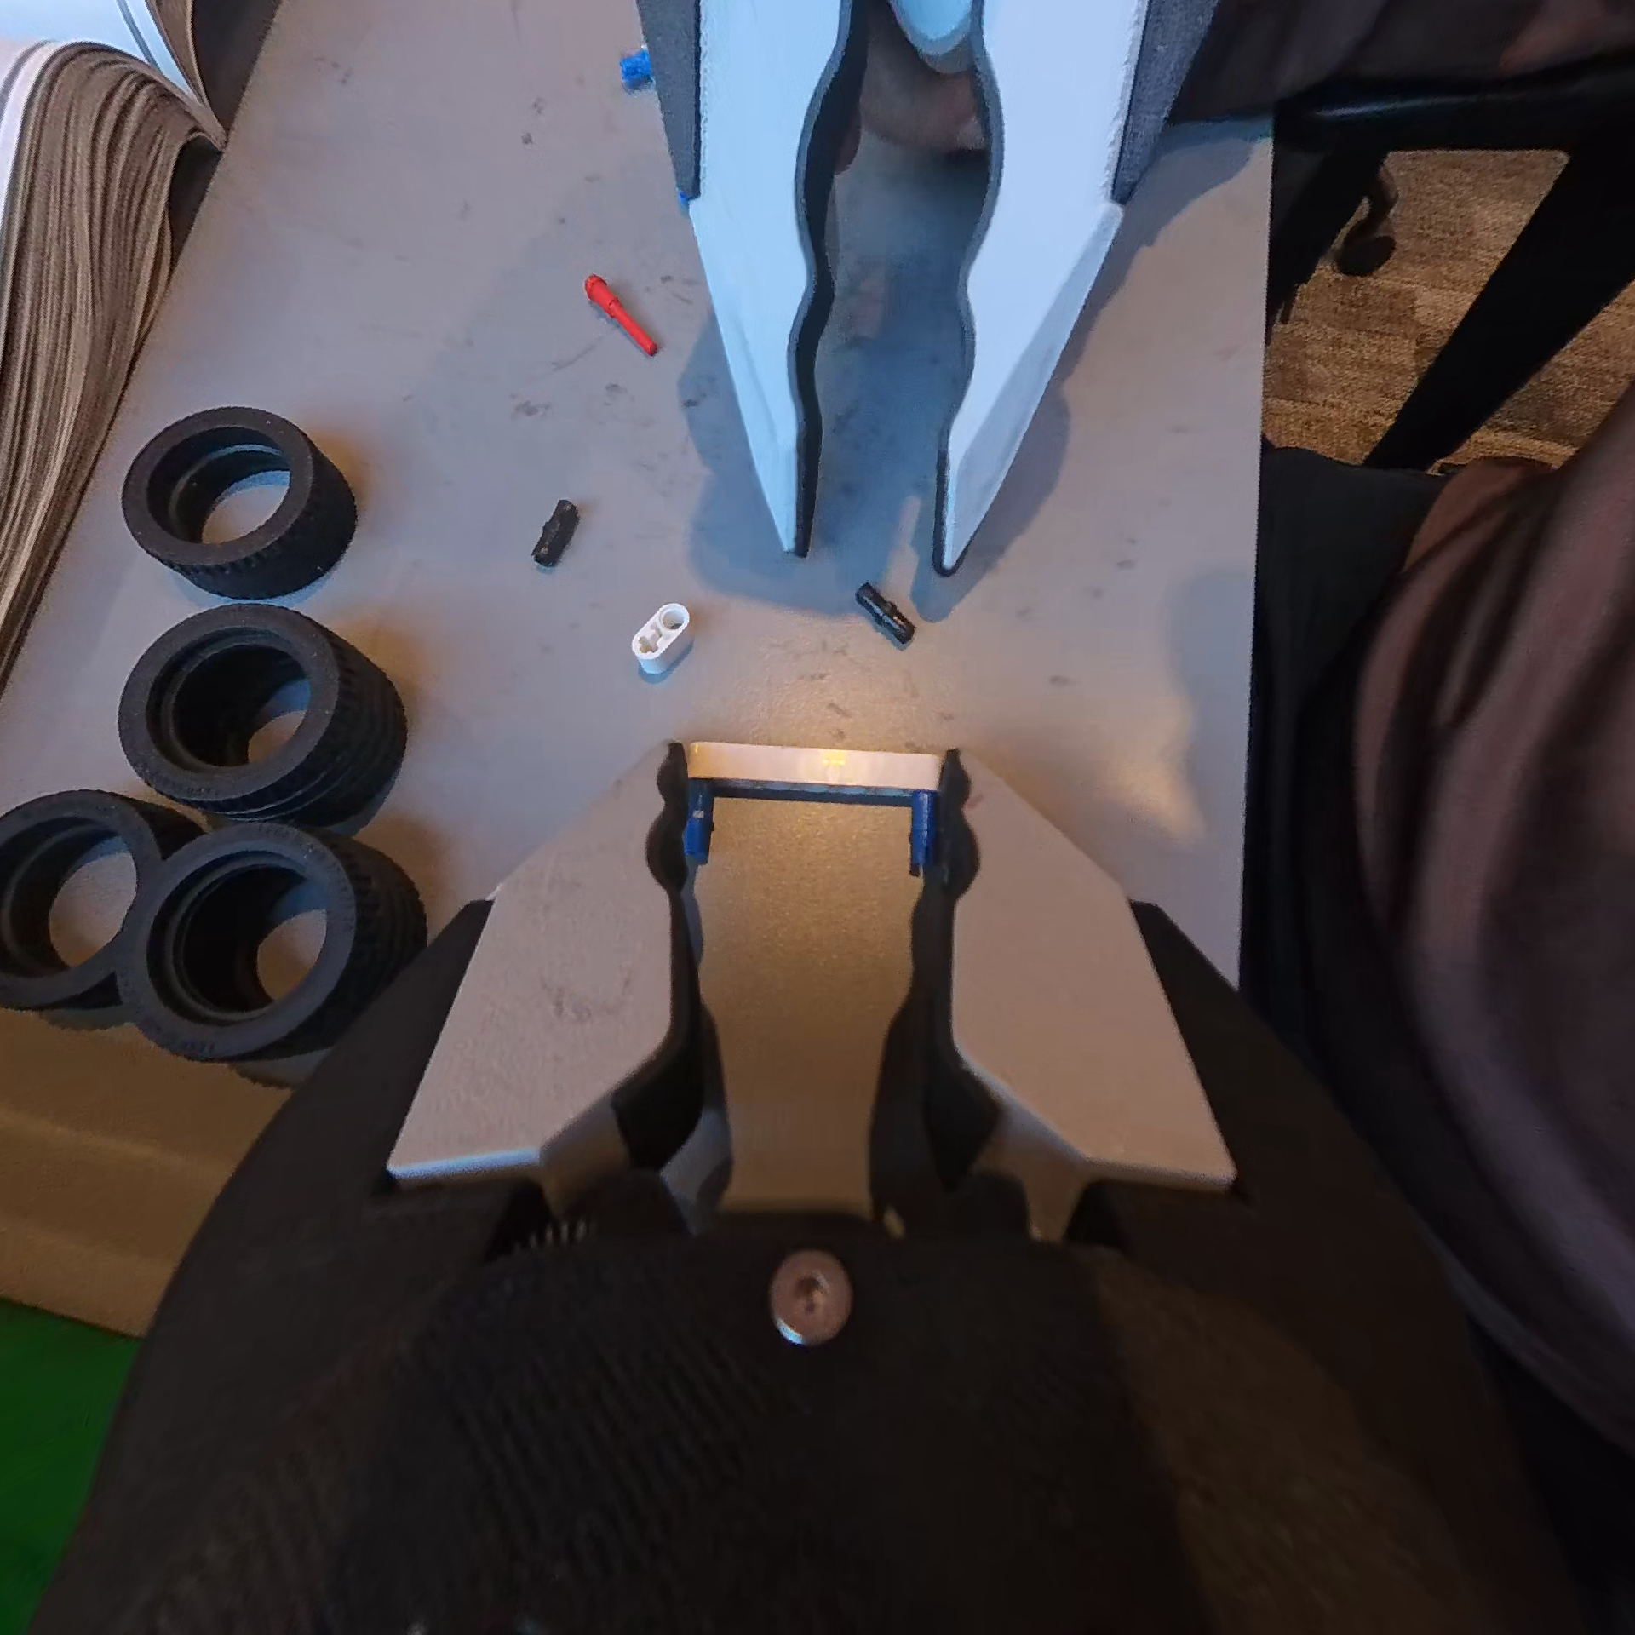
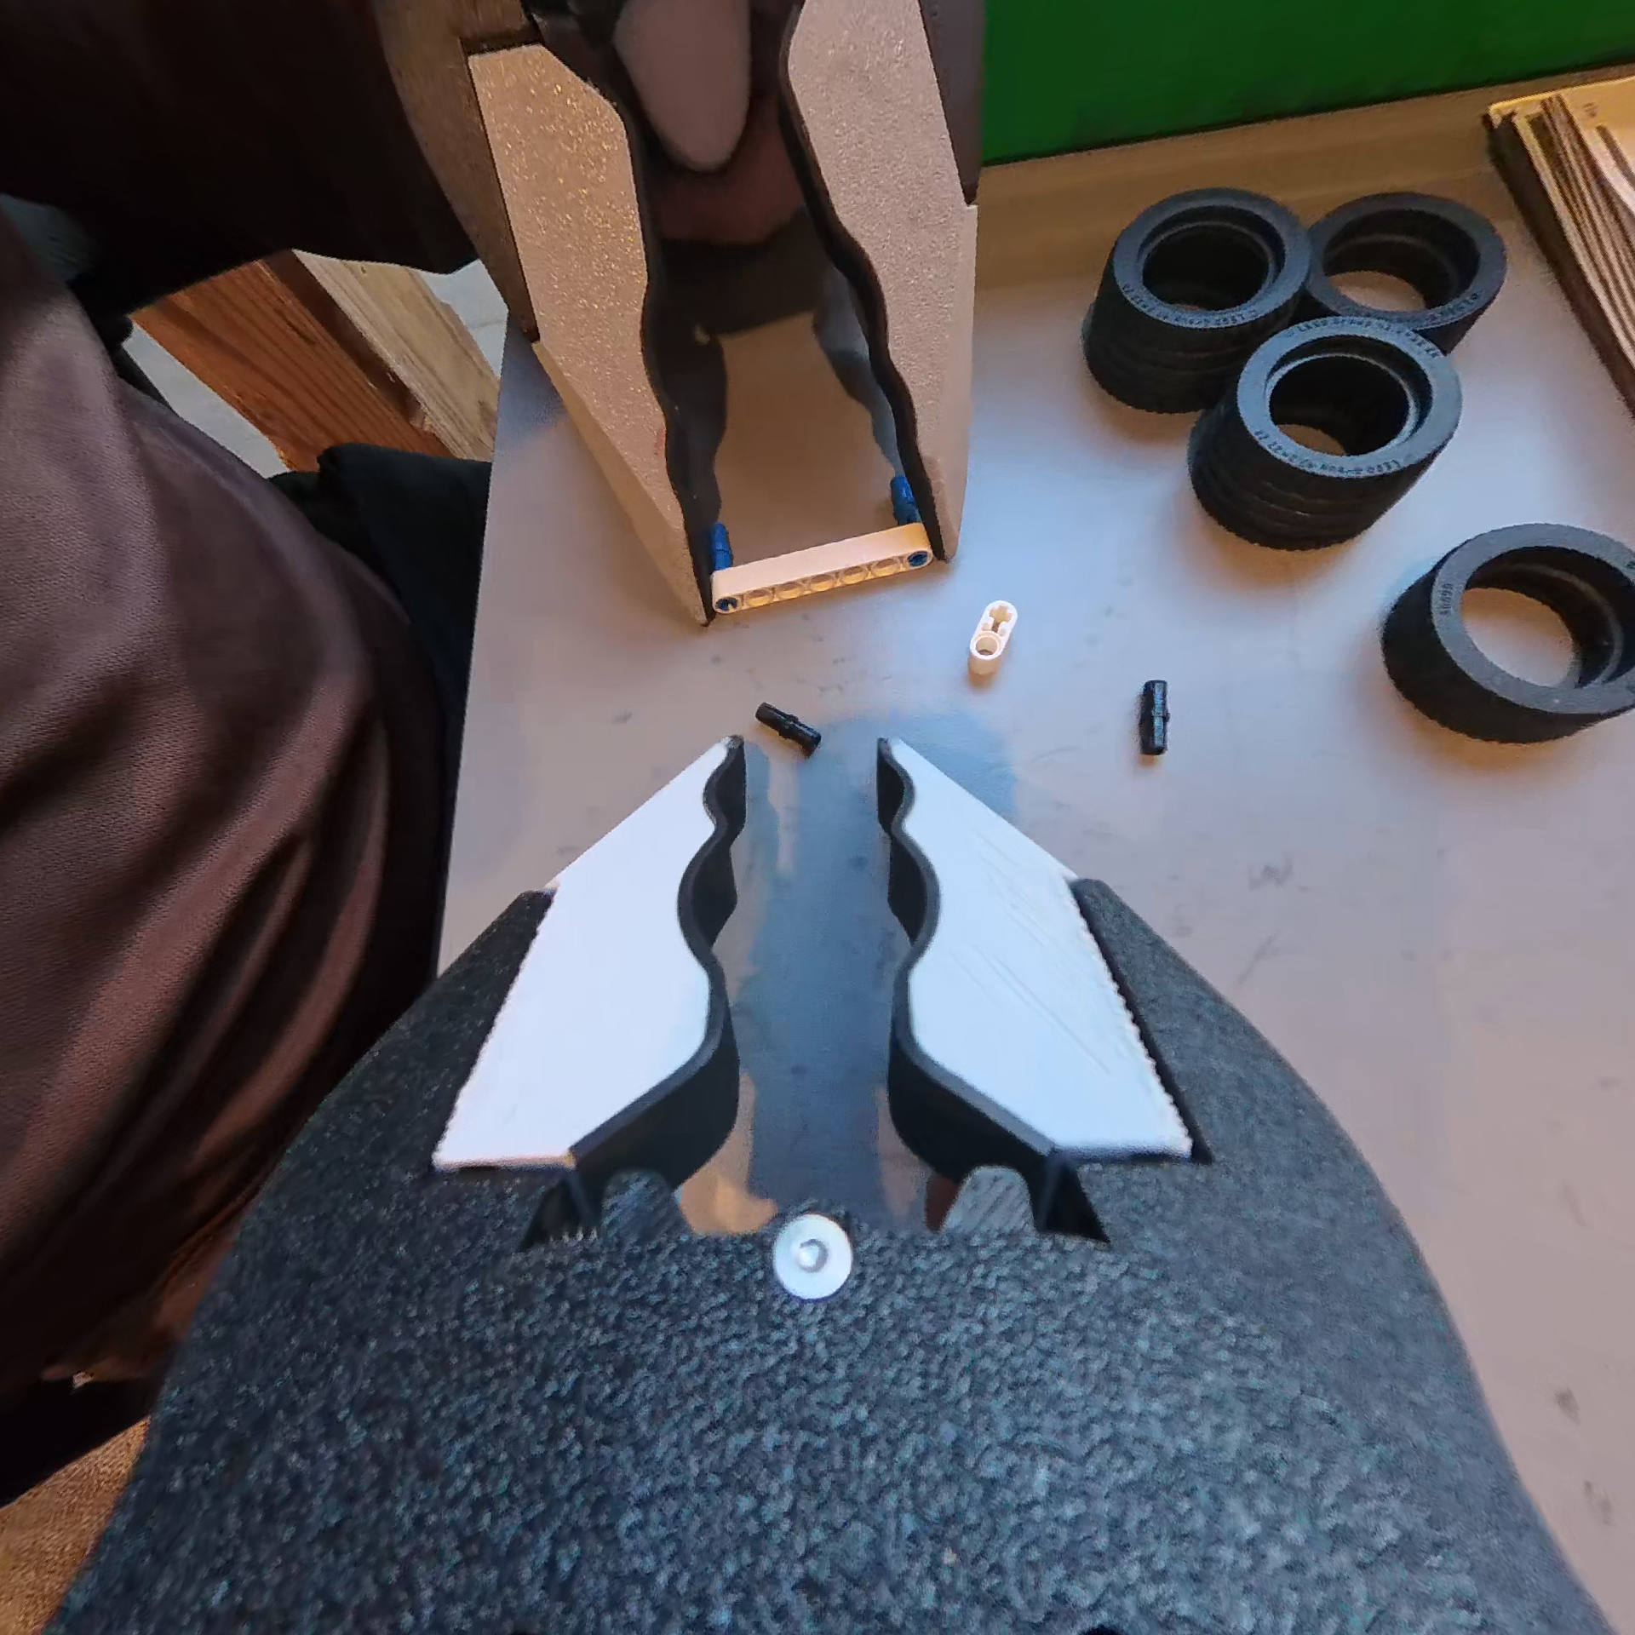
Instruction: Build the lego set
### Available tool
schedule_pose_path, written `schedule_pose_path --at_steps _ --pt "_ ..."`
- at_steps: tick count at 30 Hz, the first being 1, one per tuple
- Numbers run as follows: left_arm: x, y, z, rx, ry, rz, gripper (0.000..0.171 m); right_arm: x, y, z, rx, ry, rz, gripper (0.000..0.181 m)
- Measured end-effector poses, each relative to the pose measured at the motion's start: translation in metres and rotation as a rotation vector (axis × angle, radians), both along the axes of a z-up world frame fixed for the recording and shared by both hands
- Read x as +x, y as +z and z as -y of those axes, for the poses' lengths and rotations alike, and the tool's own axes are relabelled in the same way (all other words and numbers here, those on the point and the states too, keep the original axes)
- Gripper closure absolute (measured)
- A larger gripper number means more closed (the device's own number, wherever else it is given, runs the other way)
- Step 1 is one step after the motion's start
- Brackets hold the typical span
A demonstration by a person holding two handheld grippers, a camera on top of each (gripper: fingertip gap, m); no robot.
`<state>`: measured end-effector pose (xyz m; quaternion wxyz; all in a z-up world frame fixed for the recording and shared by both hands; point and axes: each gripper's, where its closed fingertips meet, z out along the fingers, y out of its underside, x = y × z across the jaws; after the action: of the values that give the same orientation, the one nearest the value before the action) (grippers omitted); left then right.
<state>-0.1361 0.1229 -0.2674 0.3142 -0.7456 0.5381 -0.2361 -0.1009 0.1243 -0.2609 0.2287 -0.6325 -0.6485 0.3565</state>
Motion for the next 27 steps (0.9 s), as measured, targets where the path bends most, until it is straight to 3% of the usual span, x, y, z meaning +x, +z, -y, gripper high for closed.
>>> schedule_pose_path --at_steps 22,27 --pt "0.003 0.000 0.010 -0.002 -0.072 0.001 0.117 -0.007 -0.006 0.002 0.137 0.096 0.019 0.160" --pt "0.004 0.000 0.011 -0.001 -0.082 0.001 0.117 -0.009 -0.006 0.002 0.144 0.101 0.018 0.176"
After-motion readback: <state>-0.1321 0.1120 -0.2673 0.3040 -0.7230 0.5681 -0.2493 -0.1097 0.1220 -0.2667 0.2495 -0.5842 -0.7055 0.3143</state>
